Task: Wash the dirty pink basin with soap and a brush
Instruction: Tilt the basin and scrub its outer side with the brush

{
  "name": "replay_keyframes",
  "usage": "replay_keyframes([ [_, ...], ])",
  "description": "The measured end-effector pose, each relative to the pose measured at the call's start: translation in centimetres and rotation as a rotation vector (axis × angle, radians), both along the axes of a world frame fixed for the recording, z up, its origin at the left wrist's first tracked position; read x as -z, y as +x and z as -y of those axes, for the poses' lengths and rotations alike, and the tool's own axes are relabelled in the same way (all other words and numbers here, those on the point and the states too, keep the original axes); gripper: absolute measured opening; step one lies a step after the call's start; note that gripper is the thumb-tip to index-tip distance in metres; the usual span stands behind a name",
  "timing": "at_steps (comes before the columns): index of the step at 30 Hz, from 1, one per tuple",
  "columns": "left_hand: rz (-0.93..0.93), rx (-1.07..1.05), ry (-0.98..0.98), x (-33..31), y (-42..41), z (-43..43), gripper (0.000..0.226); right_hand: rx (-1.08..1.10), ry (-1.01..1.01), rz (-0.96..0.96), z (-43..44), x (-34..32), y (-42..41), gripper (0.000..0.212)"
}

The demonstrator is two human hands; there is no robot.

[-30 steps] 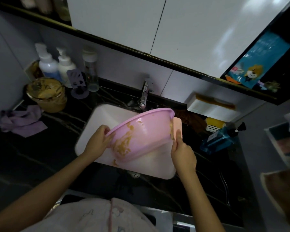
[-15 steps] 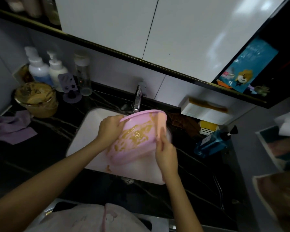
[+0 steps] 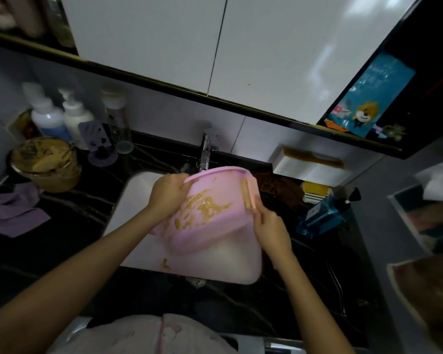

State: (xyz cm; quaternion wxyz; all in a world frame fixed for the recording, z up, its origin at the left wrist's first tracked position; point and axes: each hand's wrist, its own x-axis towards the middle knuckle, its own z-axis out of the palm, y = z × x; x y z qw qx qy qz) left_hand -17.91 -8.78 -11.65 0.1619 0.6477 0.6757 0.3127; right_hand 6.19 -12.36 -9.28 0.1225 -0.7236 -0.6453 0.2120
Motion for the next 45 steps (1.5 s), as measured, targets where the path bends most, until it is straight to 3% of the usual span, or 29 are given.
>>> replay_keyframes([
  [2,0.006,0.011,0.010,0.1,0.6,0.2,0.046,0.102,-0.019,-0.085,-1.1,-0.5,-0.8,0.046],
  [6,0.012,-0.033,0.003,0.1,-0.4,0.4,0.047,-0.177,0.032,-0.073,1.6,-1.1,-3.4,0.047],
  [8,0.024,-0.016,-0.012,0.1,-0.5,0.4,0.042,-0.091,0.019,0.010,-0.5,-0.8,-1.5,0.046],
  [11,0.003,0.005,0.009,0.1,0.4,0.5,0.050,0.070,-0.031,-0.092,-1.8,-0.9,-1.1,0.045],
  [15,0.006,-0.030,-0.023,0.1,-0.2,0.1,0.042,-0.274,0.040,-0.080,2.4,-0.9,-2.9,0.049],
  [17,0.018,-0.006,-0.019,0.1,-0.2,0.1,0.039,-0.181,0.041,-0.022,1.0,-0.5,-1.1,0.048],
  [20,-0.012,0.008,-0.017,0.0,0.4,-0.2,0.039,0.048,0.007,-0.123,-1.4,-0.9,-0.6,0.047],
  [22,-0.026,-0.011,-0.015,-0.1,0.4,-0.4,0.037,-0.093,0.044,-0.117,0.2,-0.9,-3.1,0.049],
  [25,-0.033,-0.031,-0.019,-0.4,0.1,-0.4,0.036,-0.344,0.065,0.040,3.4,-1.0,-4.3,0.051],
  [27,-0.020,-0.018,-0.022,-0.5,0.3,-0.2,0.036,-0.159,0.021,0.115,1.3,-0.7,-2.1,0.050],
  [30,-0.027,-0.003,-0.020,-0.4,0.8,-0.2,0.037,0.074,0.015,0.026,-1.3,-0.8,-1.9,0.049],
  [33,0.001,-0.032,-0.023,0.0,-0.3,-0.5,0.040,-0.205,0.097,-0.035,2.3,-0.2,-4.3,0.051],
  [35,0.036,-0.042,-0.026,0.0,-1.2,-0.7,0.047,-0.338,0.115,0.074,3.5,0.1,-2.4,0.052],
  [37,0.049,-0.035,-0.011,0.1,-1.1,-0.5,0.051,-0.179,0.089,0.135,1.4,0.7,0.4,0.052],
  [40,0.054,-0.040,-0.027,0.3,-0.3,-0.3,0.044,-0.011,0.074,-0.007,0.8,0.9,-0.8,0.051],
  [42,0.076,-0.077,-0.044,0.4,-0.9,-0.2,0.045,-0.143,0.133,-0.056,3.3,1.5,-3.2,0.052],
  [45,0.109,-0.076,-0.065,0.4,-1.8,-0.3,0.047,-0.354,0.242,0.056,5.6,2.5,-1.9,0.053],
])
